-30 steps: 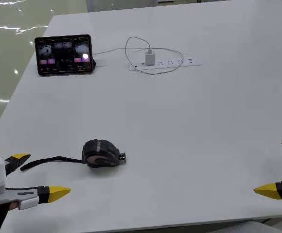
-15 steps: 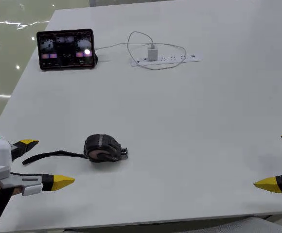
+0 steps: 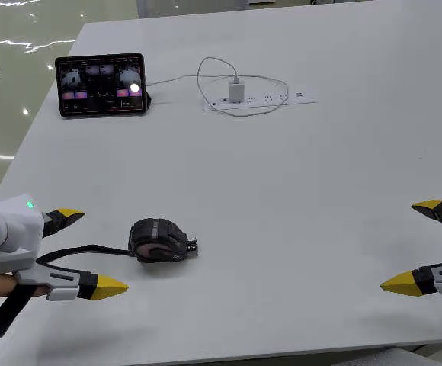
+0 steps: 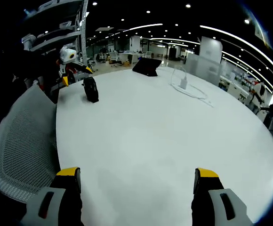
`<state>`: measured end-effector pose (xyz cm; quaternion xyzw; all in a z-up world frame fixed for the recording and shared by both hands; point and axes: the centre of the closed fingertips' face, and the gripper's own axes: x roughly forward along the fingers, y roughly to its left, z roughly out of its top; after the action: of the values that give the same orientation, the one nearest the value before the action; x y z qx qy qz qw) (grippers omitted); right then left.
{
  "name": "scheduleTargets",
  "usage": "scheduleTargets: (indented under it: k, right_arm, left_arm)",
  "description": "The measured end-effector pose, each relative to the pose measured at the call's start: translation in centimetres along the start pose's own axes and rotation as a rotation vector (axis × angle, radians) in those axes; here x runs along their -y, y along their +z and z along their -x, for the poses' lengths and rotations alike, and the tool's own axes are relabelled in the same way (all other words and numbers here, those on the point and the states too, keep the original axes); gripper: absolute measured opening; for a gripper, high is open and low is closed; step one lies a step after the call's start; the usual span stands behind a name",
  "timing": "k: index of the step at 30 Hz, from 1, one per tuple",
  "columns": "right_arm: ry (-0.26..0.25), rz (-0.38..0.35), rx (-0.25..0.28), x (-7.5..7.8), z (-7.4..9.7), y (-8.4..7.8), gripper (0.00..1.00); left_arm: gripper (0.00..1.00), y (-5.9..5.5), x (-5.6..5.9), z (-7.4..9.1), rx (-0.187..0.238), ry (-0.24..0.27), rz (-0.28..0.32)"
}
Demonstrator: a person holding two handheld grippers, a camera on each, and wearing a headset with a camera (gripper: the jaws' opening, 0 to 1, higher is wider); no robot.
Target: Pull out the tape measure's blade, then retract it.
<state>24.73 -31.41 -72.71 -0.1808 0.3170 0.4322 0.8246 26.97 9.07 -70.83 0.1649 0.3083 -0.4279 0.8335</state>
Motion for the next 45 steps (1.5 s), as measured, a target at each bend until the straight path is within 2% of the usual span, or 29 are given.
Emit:
scheduleTargets:
  k: [4, 7, 11, 22, 28, 35, 38, 45]
  right_arm:
    - [0.018, 0.025, -0.004, -0.3, -0.8, 0.7, 0.99]
    - [0.024, 0.041, -0.004, -0.4, -1.3, 1.2, 0.99]
    - [0.037, 0.065, -0.006, -0.4, -2.0, 2.0, 0.99]
    - [0.081, 0.102, 0.0, -1.4, -4.7, 3.7, 0.99]
    - [0.108, 0.132, 0.001, -2.3, -6.1, 4.6, 0.99]
    - [0.136, 0.165, 0.012, -3.3, -7.6, 6.2, 0.99]
    - [0.148, 0.18, 0.02, -3.8, -8.3, 6.9, 0.99]
    - [0.171, 0.199, 0.026, -4.4, -9.6, 7.9, 0.99]
  left_arm:
    - [0.99, 0.8, 0.0, -0.8, -0.016, -0.028, -0.022]
    - [0.99, 0.9, 0.1, -1.4, -0.037, -0.053, -0.045]
    - [0.99, 0.7, 0.4, -2.2, -0.092, -0.087, -0.092]
    - [0.96, 1.5, 1.5, -4.5, -0.152, -0.158, -0.166]
    - [0.9, 1.7, 2.2, -5.4, -0.176, -0.196, -0.201]
    - [0.87, 2.0, 2.7, -6.1, -0.19, -0.21, -0.25]
    - [0.86, 2.0, 2.3, -6.6, -0.199, -0.195, -0.305]
    - [0.7, 2.4, 2.8, -6.8, -0.208, -0.24, -0.311]
